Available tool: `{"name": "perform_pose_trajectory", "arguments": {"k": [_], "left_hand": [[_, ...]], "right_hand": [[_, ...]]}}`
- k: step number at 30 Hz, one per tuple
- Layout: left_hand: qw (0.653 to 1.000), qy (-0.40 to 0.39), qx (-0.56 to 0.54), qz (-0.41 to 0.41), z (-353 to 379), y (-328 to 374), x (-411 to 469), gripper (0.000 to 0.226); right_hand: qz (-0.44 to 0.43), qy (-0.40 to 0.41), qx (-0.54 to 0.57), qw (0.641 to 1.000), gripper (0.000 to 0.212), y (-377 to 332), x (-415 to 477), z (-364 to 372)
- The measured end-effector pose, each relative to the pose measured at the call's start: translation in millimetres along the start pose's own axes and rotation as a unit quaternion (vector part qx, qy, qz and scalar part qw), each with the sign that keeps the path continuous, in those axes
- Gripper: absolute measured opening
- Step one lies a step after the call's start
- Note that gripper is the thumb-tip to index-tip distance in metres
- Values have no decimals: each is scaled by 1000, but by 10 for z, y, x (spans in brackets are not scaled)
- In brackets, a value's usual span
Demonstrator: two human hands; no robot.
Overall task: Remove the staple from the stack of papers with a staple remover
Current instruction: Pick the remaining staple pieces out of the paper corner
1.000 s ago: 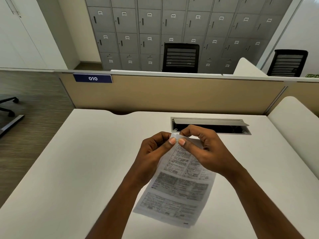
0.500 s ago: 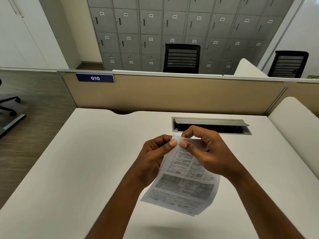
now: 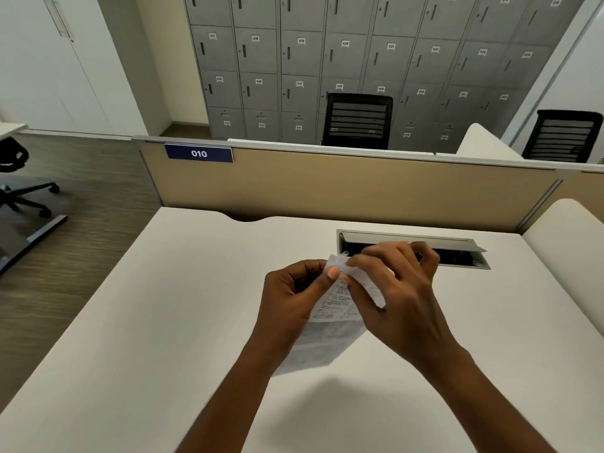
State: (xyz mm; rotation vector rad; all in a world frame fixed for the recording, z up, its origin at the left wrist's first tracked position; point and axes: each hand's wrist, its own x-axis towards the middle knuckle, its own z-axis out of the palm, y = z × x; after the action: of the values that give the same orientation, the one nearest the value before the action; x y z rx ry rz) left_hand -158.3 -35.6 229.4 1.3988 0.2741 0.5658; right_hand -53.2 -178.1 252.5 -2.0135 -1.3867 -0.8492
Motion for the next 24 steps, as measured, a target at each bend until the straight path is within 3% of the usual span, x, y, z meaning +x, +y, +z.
{"name": "perform_pose_trajectory", "arguments": {"k": [11,18,24], "left_hand": [[996,37,68,38,-84,41,-25,23],[994,44,87,51,-117,63,-7,18],[993,40,104,46,-186,80,12,23]], "right_hand": [[-53,-9,-62,997,17,-75,124,75],[-123,-55,-181,974,23,-69,147,147],[-156,-80,-215,961,17,-48,251,174]]}}
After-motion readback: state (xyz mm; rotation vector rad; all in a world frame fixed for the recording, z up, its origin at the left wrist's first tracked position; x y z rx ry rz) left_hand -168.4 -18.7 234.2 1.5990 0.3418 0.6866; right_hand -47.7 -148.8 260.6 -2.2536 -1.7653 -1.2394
